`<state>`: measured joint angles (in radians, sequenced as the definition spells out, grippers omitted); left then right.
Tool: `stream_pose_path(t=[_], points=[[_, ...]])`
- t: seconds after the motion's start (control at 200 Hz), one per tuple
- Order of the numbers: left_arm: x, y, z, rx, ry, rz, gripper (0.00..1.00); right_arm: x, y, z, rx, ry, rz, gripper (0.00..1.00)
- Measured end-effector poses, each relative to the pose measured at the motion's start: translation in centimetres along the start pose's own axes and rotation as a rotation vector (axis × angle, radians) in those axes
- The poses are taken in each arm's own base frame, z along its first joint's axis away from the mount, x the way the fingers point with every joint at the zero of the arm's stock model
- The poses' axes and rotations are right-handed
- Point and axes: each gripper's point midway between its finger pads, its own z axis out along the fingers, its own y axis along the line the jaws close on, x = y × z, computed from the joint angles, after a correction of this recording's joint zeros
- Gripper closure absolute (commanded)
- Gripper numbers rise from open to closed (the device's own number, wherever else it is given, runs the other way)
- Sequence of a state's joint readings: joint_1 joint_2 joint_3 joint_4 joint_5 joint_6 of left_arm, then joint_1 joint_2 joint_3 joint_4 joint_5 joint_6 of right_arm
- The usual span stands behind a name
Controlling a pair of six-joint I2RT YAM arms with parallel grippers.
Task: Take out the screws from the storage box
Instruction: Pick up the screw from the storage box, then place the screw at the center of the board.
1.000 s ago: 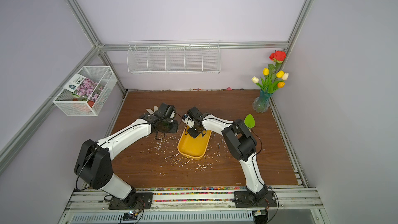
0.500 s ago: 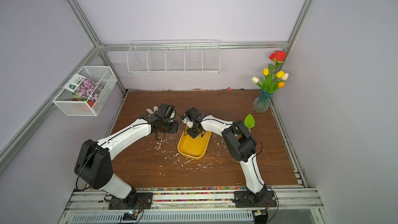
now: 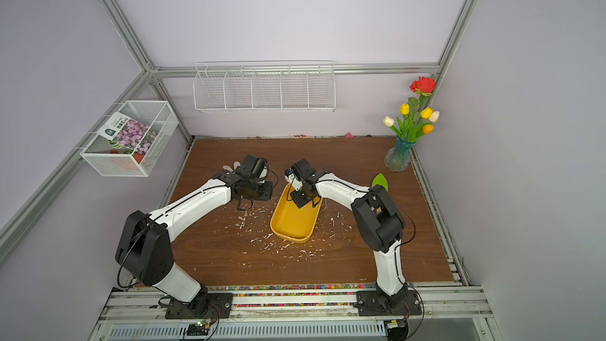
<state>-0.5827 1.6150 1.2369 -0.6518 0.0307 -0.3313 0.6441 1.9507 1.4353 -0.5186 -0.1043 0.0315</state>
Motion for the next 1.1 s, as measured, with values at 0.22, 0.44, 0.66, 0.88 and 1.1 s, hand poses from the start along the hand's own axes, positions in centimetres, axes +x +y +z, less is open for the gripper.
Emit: stream_pose_path(t=[0.22,0.44,0.66,0.88,1.1], points=[[-0.8,-2.1,-0.4,0.096,-0.018,0.044,0.55,-0.9,-0.7,-6.6,0.006,-0.126,0.07,1.0],[-1.1,-5.7,0.0,0.174,-0.013,0.13,0.54,3.3,-2.3,-10.5,0.041,-0.154,0.171,1.0],[-0.5,-7.5,1.7,0.2,0.035,0.204,0.5,9.9,-2.8,-8.8,0.079,-0.033,0.253,1.0],[-0.9,-8.8,2.9,0.204,0.054,0.255,0.49,13.1,-3.3,-7.1,0.116,0.039,0.301,1.0],[1.3,-9.3,5.1,0.164,0.114,0.324,0.49,13.9,-3.6,-5.5,0.126,0.077,0.328,1.0]])
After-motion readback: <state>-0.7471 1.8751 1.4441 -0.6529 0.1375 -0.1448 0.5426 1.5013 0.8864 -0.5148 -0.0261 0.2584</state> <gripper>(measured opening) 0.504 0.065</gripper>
